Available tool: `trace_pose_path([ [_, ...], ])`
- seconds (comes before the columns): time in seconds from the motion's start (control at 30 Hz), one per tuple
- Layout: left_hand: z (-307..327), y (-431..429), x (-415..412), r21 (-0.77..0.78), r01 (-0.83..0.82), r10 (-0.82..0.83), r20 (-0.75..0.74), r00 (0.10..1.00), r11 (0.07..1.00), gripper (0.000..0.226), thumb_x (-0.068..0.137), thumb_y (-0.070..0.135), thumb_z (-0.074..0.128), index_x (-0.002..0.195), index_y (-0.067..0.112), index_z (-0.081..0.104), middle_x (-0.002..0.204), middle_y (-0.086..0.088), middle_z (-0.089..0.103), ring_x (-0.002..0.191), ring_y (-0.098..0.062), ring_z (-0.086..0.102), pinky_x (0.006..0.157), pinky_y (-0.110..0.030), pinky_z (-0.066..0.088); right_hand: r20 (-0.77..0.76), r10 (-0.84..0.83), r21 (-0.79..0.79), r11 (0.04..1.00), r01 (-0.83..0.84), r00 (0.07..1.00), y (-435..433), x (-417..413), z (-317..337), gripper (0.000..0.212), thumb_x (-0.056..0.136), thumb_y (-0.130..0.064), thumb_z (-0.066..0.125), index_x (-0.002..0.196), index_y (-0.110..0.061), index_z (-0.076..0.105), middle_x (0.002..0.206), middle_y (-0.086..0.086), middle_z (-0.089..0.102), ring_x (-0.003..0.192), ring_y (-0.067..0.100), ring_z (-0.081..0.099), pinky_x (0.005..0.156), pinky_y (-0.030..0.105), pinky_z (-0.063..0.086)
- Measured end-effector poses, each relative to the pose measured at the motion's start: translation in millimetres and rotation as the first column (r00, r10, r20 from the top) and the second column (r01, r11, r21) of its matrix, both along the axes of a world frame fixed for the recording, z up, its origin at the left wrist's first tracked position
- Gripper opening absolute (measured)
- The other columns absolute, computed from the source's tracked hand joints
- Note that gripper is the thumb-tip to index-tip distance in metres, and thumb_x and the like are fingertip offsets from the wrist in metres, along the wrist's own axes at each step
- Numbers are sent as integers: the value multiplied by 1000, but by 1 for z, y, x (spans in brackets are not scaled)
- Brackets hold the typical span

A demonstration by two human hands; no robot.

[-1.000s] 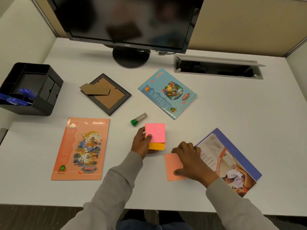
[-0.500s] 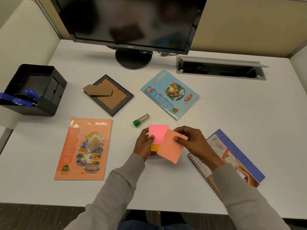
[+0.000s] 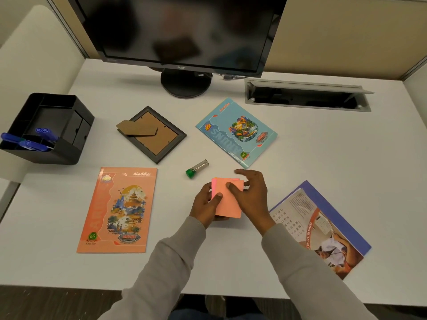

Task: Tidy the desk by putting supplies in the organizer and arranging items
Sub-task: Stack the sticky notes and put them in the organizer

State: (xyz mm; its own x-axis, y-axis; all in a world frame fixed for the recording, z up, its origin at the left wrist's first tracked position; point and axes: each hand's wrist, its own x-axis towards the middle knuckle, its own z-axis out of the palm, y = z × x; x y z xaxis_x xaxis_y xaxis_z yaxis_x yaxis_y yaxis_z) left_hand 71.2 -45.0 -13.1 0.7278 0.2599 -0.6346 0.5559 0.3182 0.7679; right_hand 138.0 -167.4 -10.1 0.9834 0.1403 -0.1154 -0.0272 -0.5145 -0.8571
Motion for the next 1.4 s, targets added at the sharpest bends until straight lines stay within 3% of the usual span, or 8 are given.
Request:
trace_pose_path([
  [0.1, 0, 3, 0, -1, -32, 32, 18, 999, 999, 33, 102, 16, 51, 135, 20, 48, 126, -14, 59, 108, -36, 62, 63, -47, 62, -334, -55, 131, 986, 105, 941, -5, -1, 2, 51, 85, -36, 76, 130, -24, 55, 124, -7, 57, 106, 13, 60, 90, 35, 56],
  [0.2, -4, 5, 1, 40, -27, 25, 44, 999, 999, 30, 104, 18, 48, 134, 19, 48, 126, -12, 60, 105, -34, 64, 66, -47, 62, -566, 77, 353, 922, 157, 821, -12, -6, -1, 25, 92, -21, 69, 117, -20, 64, 116, 5, 71, 106, 24, 68, 92, 49, 57],
  [0.4, -12, 10, 6, 505, 78, -176, 150, 973, 860, 26, 101, 17, 51, 125, 21, 59, 112, 5, 66, 100, -20, 64, 90, -35, 54, -287, -9, 156, 986, 56, 958, -4, -7, -4, 22, 91, -10, 66, 103, -28, 67, 98, -9, 71, 93, 11, 68, 85, 31, 58],
  [0.6, -5, 14, 15, 593, -75, -116, 278, 953, 802, 26, 100, 14, 53, 125, 18, 59, 110, 11, 64, 106, -9, 62, 93, -23, 47, 62, 28, 142, 989, -36, 998, 11, -2, -4, 21, 96, -16, 64, 112, -30, 65, 98, -30, 64, 93, -11, 63, 82, 3, 46],
  [0.77, -17, 12, 12, 577, 12, -182, 238, 954, 817, 31, 101, 13, 51, 131, 22, 51, 119, 11, 60, 120, -16, 59, 97, -23, 42, 84, 69, 120, 990, -79, 994, 11, -1, -21, 22, 97, -16, 61, 119, -19, 63, 109, -9, 68, 103, 6, 63, 93, 20, 54],
  [1.0, -16, 6, 12, 619, -29, -127, 207, 970, 785, 41, 104, 21, 45, 145, 26, 44, 126, 13, 59, 113, -9, 56, 95, -19, 39, 83, 53, 45, 997, -57, 995, 9, -4, -26, 28, 101, -12, 55, 127, -21, 58, 111, -12, 63, 98, -2, 59, 83, -2, 41],
  [1.13, -19, 0, 16, 652, -16, -112, 154, 982, 758, 46, 104, 22, 44, 149, 20, 39, 131, -7, 64, 114, -26, 61, 89, -17, 38, 105, 34, -5, 999, -34, 994, 11, -7, -33, 28, 102, -9, 49, 125, -24, 58, 104, -17, 62, 94, -13, 58, 78, 1, 41],
  [1.4, -13, -5, 20, 675, -49, -86, 166, 982, 736, 46, 103, 19, 46, 149, 20, 41, 129, -4, 65, 112, -24, 63, 88, -14, 38, 124, 27, -4, 1000, -26, 992, 14, -6, -30, 29, 104, -14, 47, 132, -21, 51, 112, -13, 60, 95, 1, 59, 79, 0, 43],
])
